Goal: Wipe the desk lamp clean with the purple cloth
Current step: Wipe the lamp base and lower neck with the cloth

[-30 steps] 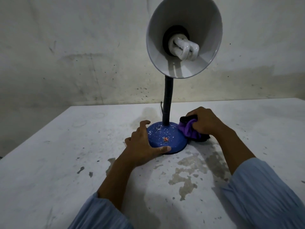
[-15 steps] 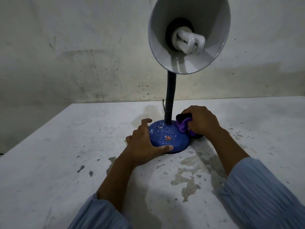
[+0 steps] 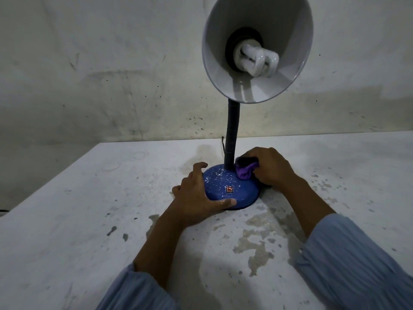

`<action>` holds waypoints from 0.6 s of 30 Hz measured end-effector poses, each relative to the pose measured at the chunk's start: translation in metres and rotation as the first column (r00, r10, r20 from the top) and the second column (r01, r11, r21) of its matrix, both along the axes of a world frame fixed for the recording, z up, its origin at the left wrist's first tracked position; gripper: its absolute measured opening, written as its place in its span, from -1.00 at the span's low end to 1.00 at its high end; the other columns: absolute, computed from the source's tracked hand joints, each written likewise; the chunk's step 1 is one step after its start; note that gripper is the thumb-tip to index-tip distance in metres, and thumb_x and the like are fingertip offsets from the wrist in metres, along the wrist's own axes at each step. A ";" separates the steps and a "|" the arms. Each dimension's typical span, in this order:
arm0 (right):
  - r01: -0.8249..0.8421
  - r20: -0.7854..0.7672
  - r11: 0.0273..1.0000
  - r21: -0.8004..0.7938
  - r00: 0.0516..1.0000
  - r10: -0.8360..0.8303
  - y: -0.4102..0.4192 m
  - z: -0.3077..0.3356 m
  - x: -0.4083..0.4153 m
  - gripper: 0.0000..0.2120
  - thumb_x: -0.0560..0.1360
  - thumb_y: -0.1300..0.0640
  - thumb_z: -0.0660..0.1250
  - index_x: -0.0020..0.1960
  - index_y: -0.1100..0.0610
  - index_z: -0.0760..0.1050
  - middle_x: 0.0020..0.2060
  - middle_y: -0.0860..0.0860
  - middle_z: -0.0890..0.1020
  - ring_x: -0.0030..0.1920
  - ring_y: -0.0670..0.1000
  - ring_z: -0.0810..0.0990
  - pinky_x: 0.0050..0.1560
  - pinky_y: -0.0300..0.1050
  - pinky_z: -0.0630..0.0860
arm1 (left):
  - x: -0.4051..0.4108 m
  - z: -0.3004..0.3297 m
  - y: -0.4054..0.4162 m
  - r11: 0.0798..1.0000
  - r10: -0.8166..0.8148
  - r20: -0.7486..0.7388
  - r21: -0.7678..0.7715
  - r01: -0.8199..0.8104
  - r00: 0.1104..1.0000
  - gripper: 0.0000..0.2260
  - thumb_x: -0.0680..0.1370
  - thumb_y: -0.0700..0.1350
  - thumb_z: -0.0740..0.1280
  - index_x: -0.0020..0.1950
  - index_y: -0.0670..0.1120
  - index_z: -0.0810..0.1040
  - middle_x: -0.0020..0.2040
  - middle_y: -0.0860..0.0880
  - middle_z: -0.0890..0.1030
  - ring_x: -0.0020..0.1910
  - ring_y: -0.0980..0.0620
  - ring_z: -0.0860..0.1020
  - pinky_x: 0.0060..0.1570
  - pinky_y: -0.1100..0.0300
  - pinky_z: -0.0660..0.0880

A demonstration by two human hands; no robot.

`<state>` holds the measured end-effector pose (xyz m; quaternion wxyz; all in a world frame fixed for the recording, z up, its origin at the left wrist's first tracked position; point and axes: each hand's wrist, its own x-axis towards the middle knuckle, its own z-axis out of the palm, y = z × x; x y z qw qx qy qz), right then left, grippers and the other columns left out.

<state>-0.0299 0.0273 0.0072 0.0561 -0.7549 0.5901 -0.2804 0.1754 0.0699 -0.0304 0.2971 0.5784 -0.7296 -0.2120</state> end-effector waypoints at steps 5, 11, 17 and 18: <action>0.160 -0.017 0.983 -0.089 0.987 -0.162 0.000 0.003 -0.004 -0.58 0.35 0.34 0.32 0.12 -0.02 0.58 0.11 0.03 0.60 0.13 0.15 0.50 0.00 0.04 0.53 | 0.000 -0.003 -0.004 1.000 0.010 0.004 0.005 -0.010 1.000 -0.09 0.06 0.48 0.39 0.26 0.30 -0.01 0.39 0.06 0.32 0.29 -0.04 0.38 0.33 -0.15 0.25; 0.128 -0.026 0.991 0.027 0.991 -0.128 0.006 0.004 0.003 -0.63 0.37 0.32 0.27 0.06 -0.03 0.59 0.01 0.03 0.62 0.02 0.12 0.55 -0.13 -0.09 0.46 | 0.001 -0.003 -0.004 1.000 0.009 0.010 -0.011 -0.009 1.000 -0.09 0.05 0.51 0.36 0.25 0.29 0.00 0.35 0.06 0.36 0.27 -0.03 0.41 0.32 -0.10 0.25; 0.249 -0.228 0.966 -0.066 0.939 -0.258 0.021 0.009 0.000 -0.81 0.36 0.31 0.28 -0.12 0.09 0.58 -0.16 0.06 0.62 -0.07 0.12 0.54 -0.28 -0.16 0.32 | 0.001 -0.004 -0.003 1.000 0.007 0.003 -0.013 -0.007 1.000 -0.11 0.08 0.48 0.38 0.26 0.28 0.01 0.34 0.07 0.37 0.25 -0.01 0.41 0.26 -0.04 0.23; 0.227 -0.221 0.970 -0.090 0.945 -0.242 0.024 0.010 -0.001 -0.79 0.36 0.31 0.29 -0.10 0.08 0.59 -0.15 0.05 0.62 -0.07 0.12 0.54 -0.27 -0.15 0.33 | 0.000 -0.004 -0.003 1.000 0.006 0.003 -0.012 -0.006 1.000 -0.11 0.08 0.48 0.38 0.25 0.29 0.01 0.34 0.07 0.37 0.25 -0.01 0.41 0.26 -0.04 0.23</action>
